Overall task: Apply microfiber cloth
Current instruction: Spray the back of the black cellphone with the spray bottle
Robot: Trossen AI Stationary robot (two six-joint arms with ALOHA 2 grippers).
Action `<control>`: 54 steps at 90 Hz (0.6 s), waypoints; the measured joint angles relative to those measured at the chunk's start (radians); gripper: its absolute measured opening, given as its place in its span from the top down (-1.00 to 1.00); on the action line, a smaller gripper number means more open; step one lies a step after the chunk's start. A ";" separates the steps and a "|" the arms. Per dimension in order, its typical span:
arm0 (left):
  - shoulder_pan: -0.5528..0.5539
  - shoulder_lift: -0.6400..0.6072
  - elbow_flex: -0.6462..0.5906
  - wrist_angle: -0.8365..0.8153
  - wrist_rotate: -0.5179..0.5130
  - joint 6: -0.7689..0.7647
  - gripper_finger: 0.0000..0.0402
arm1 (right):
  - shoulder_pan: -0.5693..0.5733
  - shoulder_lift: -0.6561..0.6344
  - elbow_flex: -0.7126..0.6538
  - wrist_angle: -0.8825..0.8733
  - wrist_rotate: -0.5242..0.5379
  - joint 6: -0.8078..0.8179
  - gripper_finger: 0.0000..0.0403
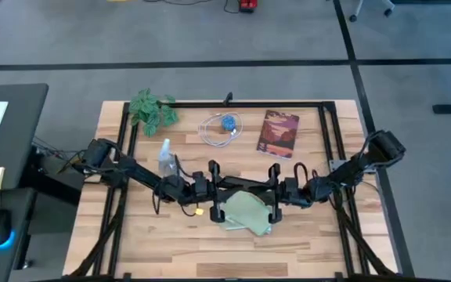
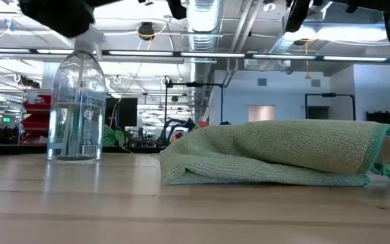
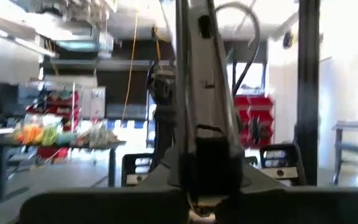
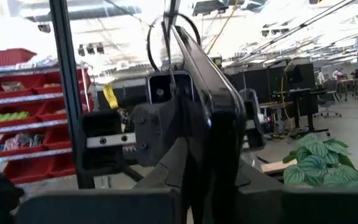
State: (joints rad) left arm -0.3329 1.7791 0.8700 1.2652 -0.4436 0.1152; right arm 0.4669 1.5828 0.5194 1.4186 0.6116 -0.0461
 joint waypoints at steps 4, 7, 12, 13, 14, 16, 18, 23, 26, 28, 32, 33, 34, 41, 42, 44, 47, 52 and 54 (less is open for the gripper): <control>-0.006 -0.026 0.000 -0.084 -0.013 -0.001 0.96 | 0.001 -0.003 0.000 -0.044 0.020 0.020 0.83; -0.008 -0.050 0.000 -0.158 -0.023 -0.002 0.97 | 0.001 -0.004 -0.001 -0.082 0.024 0.038 0.79; -0.010 -0.093 0.000 -0.292 -0.033 -0.012 0.97 | -0.003 -0.012 -0.004 -0.155 0.031 0.072 0.71; -0.010 -0.101 0.000 -0.319 -0.033 -0.016 0.97 | -0.004 -0.014 -0.005 -0.173 0.034 0.079 0.69; -0.009 -0.109 0.000 -0.346 -0.033 -0.021 0.97 | -0.005 -0.016 -0.005 -0.190 0.037 0.085 0.67; -0.008 -0.125 0.000 -0.394 -0.034 -0.032 0.97 | -0.006 -0.023 -0.005 -0.225 0.042 0.099 0.63; -0.007 -0.143 0.000 -0.449 -0.036 -0.044 0.97 | -0.006 -0.031 -0.004 -0.266 0.046 0.112 0.59; -0.007 -0.188 -0.001 -0.583 -0.052 -0.080 0.97 | -0.007 -0.056 -0.006 -0.372 0.063 0.146 0.49; -0.006 -0.211 -0.001 -0.645 -0.056 -0.106 0.97 | -0.006 -0.074 -0.006 -0.439 0.065 0.165 0.42; -0.004 -0.225 0.000 -0.690 -0.056 -0.121 0.97 | -0.006 -0.089 -0.006 -0.483 0.064 0.178 0.37; -0.003 -0.248 0.000 -0.770 -0.054 -0.152 0.97 | -0.004 -0.118 -0.006 -0.576 0.061 0.204 0.28; -0.003 -0.252 0.000 -0.788 -0.054 -0.159 0.97 | -0.004 -0.126 -0.006 -0.596 0.059 0.210 0.26; -0.002 -0.255 0.000 -0.807 -0.053 -0.164 0.97 | -0.004 -0.134 -0.006 -0.616 0.056 0.216 0.24; 0.001 -0.261 -0.001 -0.895 -0.046 -0.196 0.97 | -0.002 -0.186 -0.006 -0.738 0.038 0.243 0.10; 0.001 -0.261 -0.001 -0.902 -0.042 -0.200 0.97 | -0.002 -0.192 -0.006 -0.750 0.031 0.245 0.08; 0.002 -0.259 -0.001 -0.911 -0.033 -0.207 0.97 | -0.004 -0.203 -0.003 -0.775 0.016 0.250 0.05; 0.003 -0.253 -0.001 -0.912 -0.025 -0.216 0.97 | -0.006 -0.217 0.005 -0.808 -0.009 0.252 0.00; 0.007 -0.241 0.000 -0.908 0.010 -0.229 0.97 | -0.015 -0.226 0.031 -0.855 -0.061 0.251 -0.05; 0.009 -0.235 0.001 -0.908 0.028 -0.235 0.98 | -0.020 -0.225 0.045 -0.877 -0.082 0.251 -0.06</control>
State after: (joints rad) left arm -0.3238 1.5440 0.8709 0.3576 -0.4152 -0.1195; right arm 0.4472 1.3574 0.5649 0.5412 0.5294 0.2048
